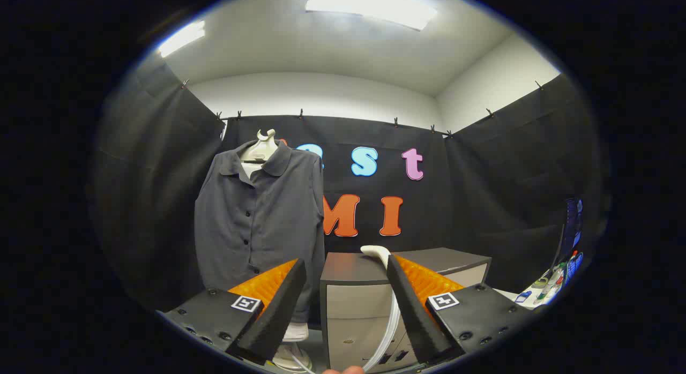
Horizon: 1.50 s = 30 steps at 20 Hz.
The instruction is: Iron the clothes twice with a garment steamer, once on the left side and once on the right side.
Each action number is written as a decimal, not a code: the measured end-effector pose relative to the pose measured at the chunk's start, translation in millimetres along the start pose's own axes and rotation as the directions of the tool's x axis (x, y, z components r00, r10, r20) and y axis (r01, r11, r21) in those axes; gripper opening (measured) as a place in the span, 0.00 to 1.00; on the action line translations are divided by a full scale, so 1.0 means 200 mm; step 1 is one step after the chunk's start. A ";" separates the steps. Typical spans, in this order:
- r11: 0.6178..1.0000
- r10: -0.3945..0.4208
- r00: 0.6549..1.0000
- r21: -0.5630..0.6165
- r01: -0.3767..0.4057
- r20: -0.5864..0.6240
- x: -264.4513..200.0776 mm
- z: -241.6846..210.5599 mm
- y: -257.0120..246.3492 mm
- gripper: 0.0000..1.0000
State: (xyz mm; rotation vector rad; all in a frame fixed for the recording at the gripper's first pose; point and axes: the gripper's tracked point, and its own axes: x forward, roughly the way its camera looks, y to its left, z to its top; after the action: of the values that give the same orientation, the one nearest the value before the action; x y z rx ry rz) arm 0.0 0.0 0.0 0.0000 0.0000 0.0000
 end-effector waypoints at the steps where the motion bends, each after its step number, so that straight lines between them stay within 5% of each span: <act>1: 1.000 0.001 1.000 0.000 -0.001 0.002 0.00 0.00 0.00 0.97; 30: 1.000 -0.001 1.000 0.016 0.001 0.016 0.05 0.02 -0.02 0.97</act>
State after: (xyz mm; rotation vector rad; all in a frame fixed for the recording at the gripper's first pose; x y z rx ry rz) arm 10.6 -5.0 3.7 0.0157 -0.0162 -0.0008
